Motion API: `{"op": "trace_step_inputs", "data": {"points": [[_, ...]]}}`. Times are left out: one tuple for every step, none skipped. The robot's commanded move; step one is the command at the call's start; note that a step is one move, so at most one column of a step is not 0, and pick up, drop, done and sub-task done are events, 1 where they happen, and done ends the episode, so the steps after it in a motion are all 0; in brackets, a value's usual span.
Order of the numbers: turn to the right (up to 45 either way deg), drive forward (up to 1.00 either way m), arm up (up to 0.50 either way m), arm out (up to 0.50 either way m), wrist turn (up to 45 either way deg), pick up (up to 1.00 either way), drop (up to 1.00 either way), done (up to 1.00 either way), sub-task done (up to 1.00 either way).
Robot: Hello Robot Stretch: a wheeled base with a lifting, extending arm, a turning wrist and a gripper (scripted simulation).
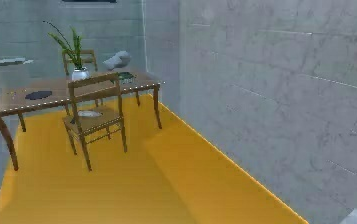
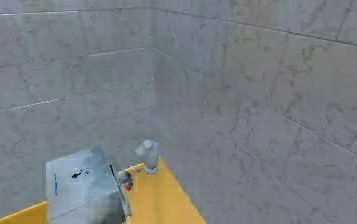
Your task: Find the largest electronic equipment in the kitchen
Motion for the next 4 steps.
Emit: {"op": "trace_step_inputs", "data": {"points": [[-45.0, 0.0, 0.0, 0.0, 0.0, 0.0, 0.0, 0.0, 0.0], [-45.0, 0.0, 0.0, 0.0, 0.0, 0.0, 0.0, 0.0, 0.0], [-21.0, 0.0, 0.0, 0.0, 0.0, 0.0, 0.0, 0.0, 0.0], [0.0, 1.0, 0.0, 0.0, 0.0, 0.0, 0.0, 0.0, 0.0]]}}
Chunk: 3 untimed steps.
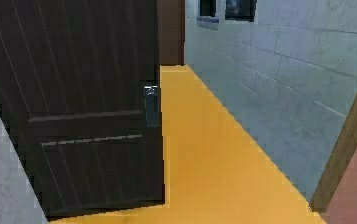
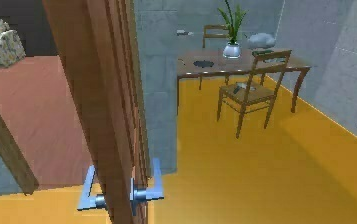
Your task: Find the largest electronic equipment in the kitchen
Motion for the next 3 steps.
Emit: {"op": "trace_step_inputs", "data": {"points": [[0.0, 0.3, 0.0, 0.0, 0.0, 0.0, 0.0, 0.0, 0.0], [18.0, 0.0, 0.0, 0.0, 0.0, 0.0, 0.0, 0.0, 0.0], [0.0, 0.8, 0.0, 0.0, 0.0, 0.0, 0.0, 0.0, 0.0]]}}
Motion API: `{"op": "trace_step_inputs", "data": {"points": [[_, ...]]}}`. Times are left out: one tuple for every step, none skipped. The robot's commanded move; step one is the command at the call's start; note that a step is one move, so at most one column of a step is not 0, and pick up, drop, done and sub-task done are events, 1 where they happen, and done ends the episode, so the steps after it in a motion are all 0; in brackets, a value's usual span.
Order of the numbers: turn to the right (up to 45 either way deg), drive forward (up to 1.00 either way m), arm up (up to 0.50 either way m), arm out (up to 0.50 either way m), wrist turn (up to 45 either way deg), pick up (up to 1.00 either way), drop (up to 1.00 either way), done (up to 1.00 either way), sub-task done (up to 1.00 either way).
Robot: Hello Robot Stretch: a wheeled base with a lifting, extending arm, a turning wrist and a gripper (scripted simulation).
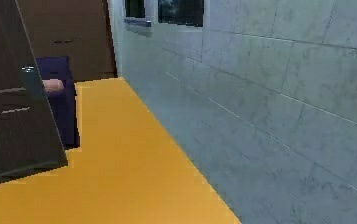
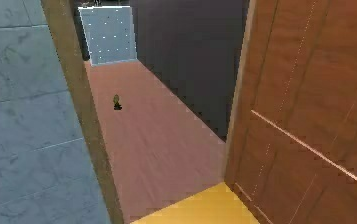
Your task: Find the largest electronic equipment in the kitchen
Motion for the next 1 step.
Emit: {"op": "trace_step_inputs", "data": {"points": [[-33.0, 0.0, 0.0, 0.0, 0.0, 0.0, 0.0, 0.0, 0.0]]}}
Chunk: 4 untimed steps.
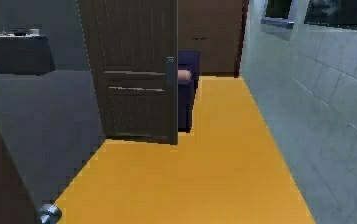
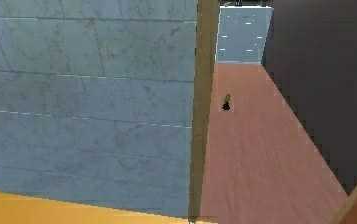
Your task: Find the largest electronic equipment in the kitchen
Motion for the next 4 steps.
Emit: {"op": "trace_step_inputs", "data": {"points": [[0.0, 0.9, 0.0, 0.0, 0.0, 0.0, 0.0, 0.0, 0.0], [-45.0, 0.0, 0.0, 0.0, 0.0, 0.0, 0.0, 0.0, 0.0], [-12.0, 0.0, 0.0, 0.0, 0.0, 0.0, 0.0, 0.0, 0.0], [0.0, 1.0, 0.0, 0.0, 0.0, 0.0, 0.0, 0.0, 0.0]]}}
